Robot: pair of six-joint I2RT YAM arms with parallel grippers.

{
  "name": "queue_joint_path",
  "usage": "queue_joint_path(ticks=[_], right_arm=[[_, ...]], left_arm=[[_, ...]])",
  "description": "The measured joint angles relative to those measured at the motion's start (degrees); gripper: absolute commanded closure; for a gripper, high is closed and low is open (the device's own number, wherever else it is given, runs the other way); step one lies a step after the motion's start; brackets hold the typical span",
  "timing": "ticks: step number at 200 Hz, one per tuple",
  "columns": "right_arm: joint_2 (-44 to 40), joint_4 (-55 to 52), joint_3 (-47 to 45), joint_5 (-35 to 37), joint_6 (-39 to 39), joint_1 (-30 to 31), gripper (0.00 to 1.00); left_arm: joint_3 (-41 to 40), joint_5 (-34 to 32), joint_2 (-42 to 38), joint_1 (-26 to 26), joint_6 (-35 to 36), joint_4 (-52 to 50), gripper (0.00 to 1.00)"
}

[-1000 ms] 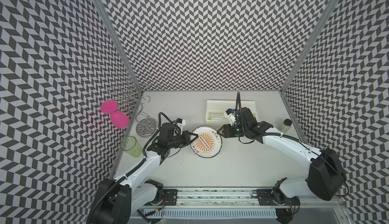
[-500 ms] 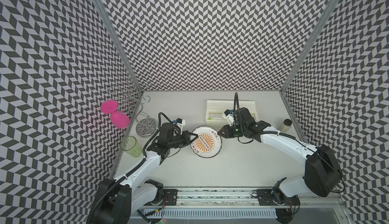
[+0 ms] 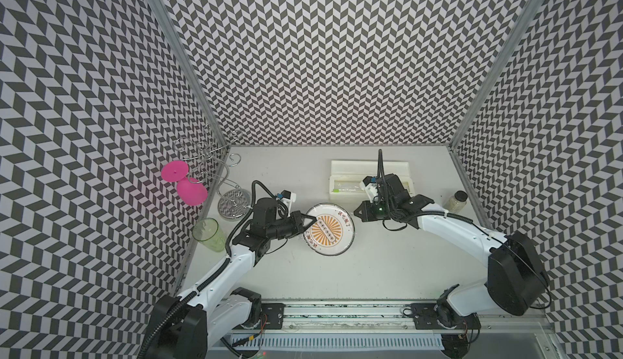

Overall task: Wrap the plate with plastic wrap
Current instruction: Cover the plate with plastic wrap.

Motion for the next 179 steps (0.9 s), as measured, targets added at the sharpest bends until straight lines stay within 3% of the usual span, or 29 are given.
queue_joint_path(ticks=[22,43,70,91,146,179], right_arm=[[0.0,-0.15,0.02,0.33,-1.01,-0.02,1.0],[-0.02,1.25,-0.26,-3.67,-0.94,-0.02,1.0],[-1.36,2.16,-2.43,-6.75,0.85,-0.94,0.61],[-4.59,1.53,-4.57,-7.93,2.69,-2.12,0.49],[-8.33,1.53,-8.48,-13.31,5.03,-1.03,0.48],[-8.33,0.92,-9.18,-14.38,5.01,0.52,0.62]], left_arm=[[0.0,0.7,0.5,0.13,0.42,-0.31,1.0],[0.0,0.98,0.57,0.15,0.2,0.31,1.0],[0.37,0.44,0.7,0.15,0.46,-0.09,1.0],[1.22,-0.39,0.81,0.26,0.9,-0.59,1.0],[1.51,-0.94,0.85,0.26,1.01,-0.68,1.0],[1.64,-0.94,0.98,0.26,1.03,-0.76,1.0]])
